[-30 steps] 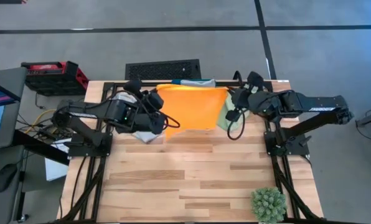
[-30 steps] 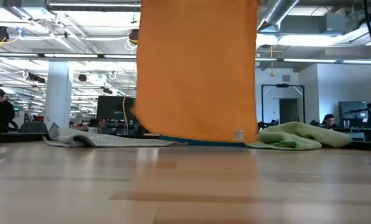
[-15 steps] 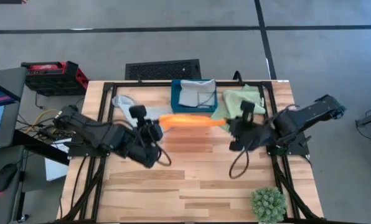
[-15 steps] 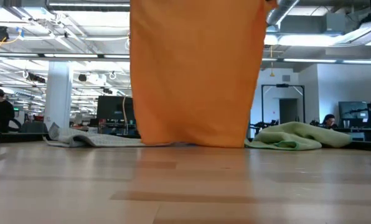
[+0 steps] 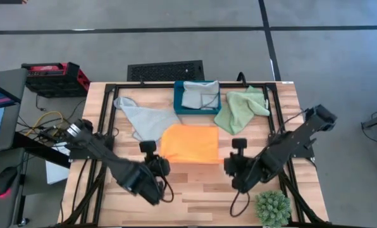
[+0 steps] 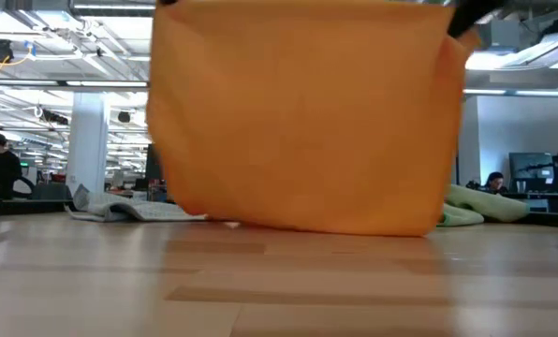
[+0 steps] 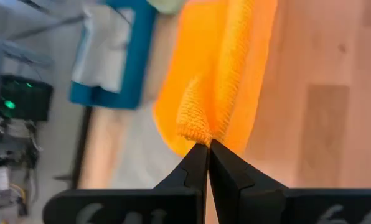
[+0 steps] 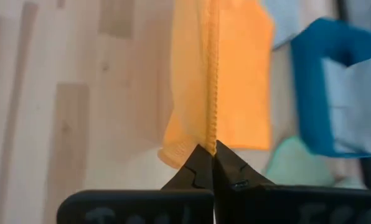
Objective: Fold microfiber towels
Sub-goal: Fold the orange microfiber cloth
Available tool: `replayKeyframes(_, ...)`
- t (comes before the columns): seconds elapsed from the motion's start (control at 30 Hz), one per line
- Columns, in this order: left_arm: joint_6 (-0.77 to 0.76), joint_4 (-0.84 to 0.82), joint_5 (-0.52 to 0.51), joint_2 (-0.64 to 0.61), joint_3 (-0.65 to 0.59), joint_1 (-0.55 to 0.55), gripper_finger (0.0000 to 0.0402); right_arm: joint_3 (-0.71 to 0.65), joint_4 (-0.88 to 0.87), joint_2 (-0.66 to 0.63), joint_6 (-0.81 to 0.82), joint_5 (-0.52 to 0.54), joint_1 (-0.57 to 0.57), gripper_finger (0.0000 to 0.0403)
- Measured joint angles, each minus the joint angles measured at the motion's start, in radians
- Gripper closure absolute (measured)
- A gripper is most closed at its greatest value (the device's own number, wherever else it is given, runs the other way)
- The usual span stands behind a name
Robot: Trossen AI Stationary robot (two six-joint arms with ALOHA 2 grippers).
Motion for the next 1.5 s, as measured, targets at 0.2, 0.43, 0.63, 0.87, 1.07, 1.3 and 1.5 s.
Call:
replayKeyframes(0.2,-0.133,0.022,0.108,0.097,-0.013,-0.055,0.0402,0.0,0.1,0.113,0.047,-0.122,0.037,0.0397)
replayKeyframes(0.43,-0.201,0.125,0.244,0.197,-0.013,-0.117,0.0402,0.0,0.294,0.242,0.058,-0.255,0.075,0.0396)
replayKeyframes(0.63,-0.255,0.235,0.364,0.277,-0.013,-0.166,0.0402,0.0,0.362,0.312,0.147,-0.305,0.101,0.0396)
replayKeyframes(0.87,-0.344,0.286,0.351,0.271,-0.013,-0.198,0.0402,-0.001,0.358,0.305,0.213,-0.29,0.128,0.0396)
replayKeyframes(1.07,-0.451,0.186,0.334,0.268,-0.012,-0.174,0.0402,0.0,0.296,0.294,0.213,-0.217,0.093,0.0396)
replayKeyframes(1.3,-0.543,0.018,0.267,0.268,-0.012,-0.105,0.0402,-0.001,0.125,0.29,0.217,-0.084,-0.004,0.0396)
replayKeyframes(1.5,-0.56,-0.064,0.237,0.268,-0.012,-0.03,0.0402,-0.001,0.066,0.296,0.163,-0.019,-0.11,0.0396)
